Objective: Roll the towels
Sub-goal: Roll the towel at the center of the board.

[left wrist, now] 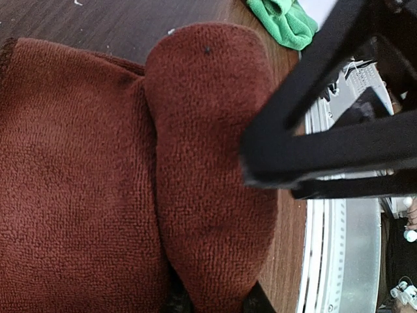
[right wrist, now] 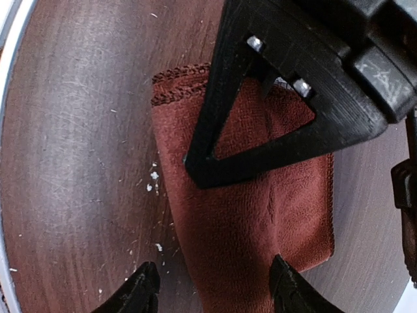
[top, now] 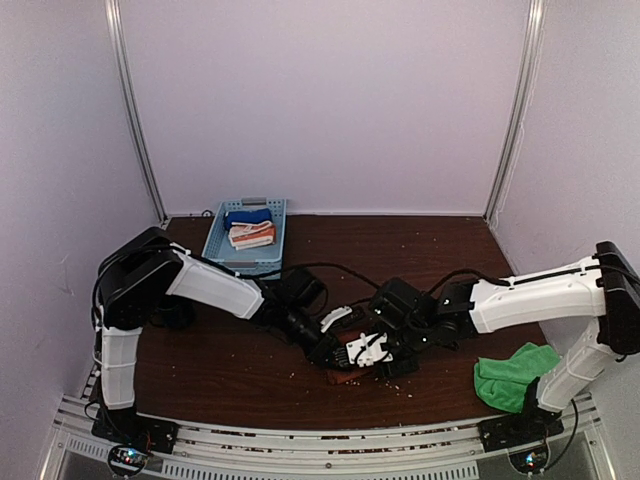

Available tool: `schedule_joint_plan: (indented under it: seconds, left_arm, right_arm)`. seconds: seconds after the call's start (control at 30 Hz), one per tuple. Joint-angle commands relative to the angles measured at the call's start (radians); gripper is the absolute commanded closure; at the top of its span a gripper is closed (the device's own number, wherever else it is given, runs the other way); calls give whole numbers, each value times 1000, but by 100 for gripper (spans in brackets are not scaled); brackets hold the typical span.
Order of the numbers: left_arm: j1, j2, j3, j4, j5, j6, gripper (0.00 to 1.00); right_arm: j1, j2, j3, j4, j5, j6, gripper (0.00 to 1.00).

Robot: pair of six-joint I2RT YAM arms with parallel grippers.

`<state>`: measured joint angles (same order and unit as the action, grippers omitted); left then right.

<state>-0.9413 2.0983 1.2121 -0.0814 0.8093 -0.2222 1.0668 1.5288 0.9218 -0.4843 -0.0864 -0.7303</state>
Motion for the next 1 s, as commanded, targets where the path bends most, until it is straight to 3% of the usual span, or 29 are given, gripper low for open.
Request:
schedule_joint_plan:
  seconds: [0.0,0.13,0.37,0.7,0.73,0.8,0.83,0.97]
  left_arm:
    - [-1,70,-13,-113,-80,21,80]
    - [-1,68,-6,-128,-90,30,78]
    - [4,-11,3,-201,-200,51,57]
    - [27,-348,-54,-286,-711,48,43]
    - [27,-383,-61,-286,-742,44,36]
    - [26,-450,-69,-286,-785,38,7]
    - [21,-483,-72,-284,-803,40,3]
    - [-45,-622,-120,-230,-947,111,2]
  right_arm:
    - [6,55,-40,125,70,-33,40]
    - [2,130,-31,98,54,-71,59]
    - [-49,188,56,-53,-127,-62,81]
    - [-70,286,229,-405,-388,23,83]
    - [-75,300,246,-421,-406,29,83]
    - [-96,338,284,-453,-439,37,83]
    - [-109,366,306,-472,-454,37,83]
    - [-167,451,396,-530,-509,35,83]
